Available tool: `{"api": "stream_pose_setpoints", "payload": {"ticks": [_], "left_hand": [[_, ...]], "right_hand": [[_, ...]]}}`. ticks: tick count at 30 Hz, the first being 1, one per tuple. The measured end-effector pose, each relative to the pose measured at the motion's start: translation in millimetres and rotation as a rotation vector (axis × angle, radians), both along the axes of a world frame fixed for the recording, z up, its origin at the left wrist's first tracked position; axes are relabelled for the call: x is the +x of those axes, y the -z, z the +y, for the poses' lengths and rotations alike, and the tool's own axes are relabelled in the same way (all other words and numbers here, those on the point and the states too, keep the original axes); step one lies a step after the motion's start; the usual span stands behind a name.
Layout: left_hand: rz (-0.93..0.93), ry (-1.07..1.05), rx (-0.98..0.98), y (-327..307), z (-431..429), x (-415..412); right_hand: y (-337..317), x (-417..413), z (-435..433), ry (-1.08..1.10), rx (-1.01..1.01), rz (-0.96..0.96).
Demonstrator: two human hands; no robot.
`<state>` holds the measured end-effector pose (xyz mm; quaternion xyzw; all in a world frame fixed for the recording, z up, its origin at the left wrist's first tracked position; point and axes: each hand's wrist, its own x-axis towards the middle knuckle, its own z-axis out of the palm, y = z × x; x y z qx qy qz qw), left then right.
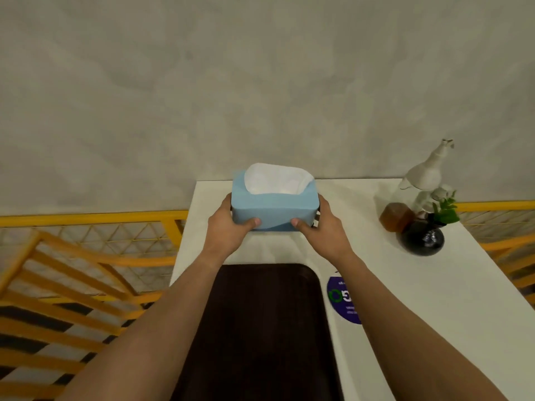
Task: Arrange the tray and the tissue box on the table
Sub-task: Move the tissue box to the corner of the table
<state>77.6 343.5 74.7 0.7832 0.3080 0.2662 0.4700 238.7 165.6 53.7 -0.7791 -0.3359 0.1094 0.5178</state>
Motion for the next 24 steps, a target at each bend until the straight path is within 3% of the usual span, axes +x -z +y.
{"api": "stream_pose_setpoints", "payload": {"ticks": [11, 24], "left_hand": [[0.019, -0.040, 0.005, 15.2, 92.6, -65.2], [0.075, 0.020, -0.040, 52.9, 111.6, -76.6]], "right_hand": [[10.8, -56.1, 95.6, -0.062, -0.013, 0.039], [46.2, -68.0, 113.7, -0.038, -0.119, 0.050]]}}
